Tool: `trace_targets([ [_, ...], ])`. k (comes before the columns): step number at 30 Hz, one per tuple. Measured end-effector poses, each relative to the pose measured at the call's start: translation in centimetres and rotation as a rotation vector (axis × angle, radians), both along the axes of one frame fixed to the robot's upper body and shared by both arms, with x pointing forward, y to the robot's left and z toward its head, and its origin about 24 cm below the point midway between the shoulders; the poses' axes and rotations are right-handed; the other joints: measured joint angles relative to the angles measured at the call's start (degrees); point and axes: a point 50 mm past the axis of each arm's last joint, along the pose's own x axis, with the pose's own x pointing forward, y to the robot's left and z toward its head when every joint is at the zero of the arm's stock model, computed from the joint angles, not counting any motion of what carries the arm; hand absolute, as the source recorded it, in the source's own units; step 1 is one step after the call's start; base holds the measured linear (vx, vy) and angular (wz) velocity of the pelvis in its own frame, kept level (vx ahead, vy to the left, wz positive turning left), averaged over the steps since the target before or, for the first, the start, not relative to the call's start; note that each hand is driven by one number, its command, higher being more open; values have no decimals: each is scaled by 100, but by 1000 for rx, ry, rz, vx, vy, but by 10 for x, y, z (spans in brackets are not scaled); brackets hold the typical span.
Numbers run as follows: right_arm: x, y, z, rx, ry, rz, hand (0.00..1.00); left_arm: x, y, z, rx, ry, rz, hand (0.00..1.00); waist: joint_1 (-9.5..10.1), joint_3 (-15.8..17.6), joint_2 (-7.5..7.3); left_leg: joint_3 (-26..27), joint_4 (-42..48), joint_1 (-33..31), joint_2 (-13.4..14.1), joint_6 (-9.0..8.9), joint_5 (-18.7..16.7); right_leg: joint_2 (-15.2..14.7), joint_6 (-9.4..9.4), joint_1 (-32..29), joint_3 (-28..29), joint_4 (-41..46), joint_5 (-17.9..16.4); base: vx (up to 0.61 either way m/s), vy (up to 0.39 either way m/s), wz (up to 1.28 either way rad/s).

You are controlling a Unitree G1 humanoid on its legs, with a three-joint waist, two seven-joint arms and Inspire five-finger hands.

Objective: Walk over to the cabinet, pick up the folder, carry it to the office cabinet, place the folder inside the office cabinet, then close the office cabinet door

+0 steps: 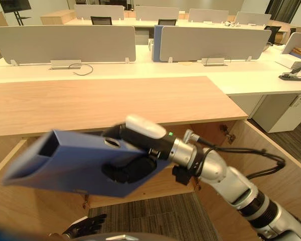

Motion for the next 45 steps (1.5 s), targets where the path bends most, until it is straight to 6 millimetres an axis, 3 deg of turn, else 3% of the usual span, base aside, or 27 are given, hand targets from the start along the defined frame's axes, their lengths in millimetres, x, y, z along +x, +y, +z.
trace_targets([
  [2,0,-1,-40,-189,56,-2,0,-7,0,-6,116,15,66,100,54,15,3,-17,1,1,-4,2,1,0,-1,17,-11,-22,1,1,-3,2],
  [5,0,-9,-78,-370,131,4,0,-13,-6,-13,137,47,128,100,136,116,10,-46,1,1,-6,3,0,-2,-1,30,-31,-33,1,-13,-4,5],
  [7,5,-21,-109,-539,172,-13,0,-17,-18,-18,128,58,168,100,178,304,98,-97,2,-19,-18,16,11,-6,6,28,-81,-35,6,-44,-4,10],
  [10,22,-44,-142,-672,247,-145,0,-5,-30,-19,115,29,169,100,241,497,257,-197,3,-152,-27,34,67,-16,9,-59,-165,-41,33,-59,-10,16],
  [12,40,-59,-156,-670,318,-323,0,3,-39,-19,99,5,182,100,244,700,397,-254,3,-256,-30,40,114,-16,6,-127,-214,-68,73,-58,-7,12],
  [13,52,-71,-163,-605,394,-491,0,5,-45,-20,85,-6,209,100,235,760,477,-275,2,-362,-26,39,136,-10,4,-217,-237,-92,105,-39,-8,7],
  [15,68,-91,-169,-408,529,-778,0,8,-52,-21,60,-19,243,100,241,879,582,-302,2,-457,-25,40,159,-5,7,-279,-270,-132,143,-19,-10,7],
  [16,77,-104,-170,-219,625,-971,0,9,-56,-21,46,-28,267,100,239,945,638,-319,3,-502,-25,43,164,-4,9,-308,-287,-135,147,-3,-4,7],
  [18,91,-120,-162,147,743,-1228,0,10,-58,-21,23,-38,315,100,237,1035,675,-329,3,-599,-26,58,176,-2,16,-383,-293,-128,159,1,0,3],
  [19,96,-123,-158,241,759,-1276,0,11,-58,-20,20,-43,328,100,237,1097,679,-330,4,-599,-26,64,180,-2,17,-384,-293,-126,163,0,0,0],
  [22,116,-142,-135,854,907,-1430,0,14,-55,-19,-2,-64,436,100,248,1334,662,-330,6,-614,-30,69,183,-10,24,-397,-296,-106,171,0,0,0],
  [23,119,-143,-131,989,940,-1429,0,13,-54,-19,-6,-65,460,100,250,1367,661,-330,7,-619,-29,69,183,-12,23,-403,-298,-100,171,0,0,0],
  [25,128,-146,-116,1505,1028,-1344,0,12,-54,-19,-29,-67,552,100,250,1464,673,-328,68,-714,-18,69,182,-34,24,-505,-311,-14,171,0,0,0],
  [27,137,-148,-98,1778,1029,-1236,0,16,-54,-18,-48,-87,609,100,258,1615,714,-345,233,-864,11,88,165,-89,25,-635,-336,130,166,-61,19,7],
  [28,144,-154,-78,1931,983,-1143,0,25,-56,-15,-65,-115,642,100,264,1811,777,-407,561,-1066,27,113,39,-133,25,-796,-383,399,76,-153,29,22],
  [30,152,-164,-38,2146,862,-958,0,39,-57,-10,-89,-161,677,100,260,2113,878,-514,1610,-1699,19,186,-368,-306,31,-1400,-451,1508,-426,-205,22,31],
  [32,157,-172,-6,2249,757,-841,0,46,-57,-8,-100,-185,717,100,255,2255,925,-606,2674,-2323,-19,234,-796,-511,63,-2035,-469,2702,-961,-165,-3,32],
  [35,164,-176,24,2259,698,-808,0,52,-57,-4,-138,-223,796,100,249,2364,934,-730,4153,-3184,-47,292,-1428,-750,103,-2819,-442,4126,-1655,-201,9,26],
  [38,174,-161,52,2199,707,-745,0,55,-54,-2,-145,-238,823,100,238,2472,908,-707,5459,-3936,-21,348,-1981,-893,144,-3612,-216,5446,-2194,-209,28,1],
  [43,189,-138,94,1977,711,-700,0,62,-48,0,-141,-254,880,100,293,2687,753,-676,6997,-5079,31,387,-2474,-982,189,-4832,107,7038,-2731,-125,12,3],
  [45,193,-130,95,1915,742,-724,0,62,-51,-1,-142,-240,890,100,347,2735,718,-651,7229,-5259,32,399,-2531,-1022,190,-5043,172,7305,-2812,-78,24,3],
])
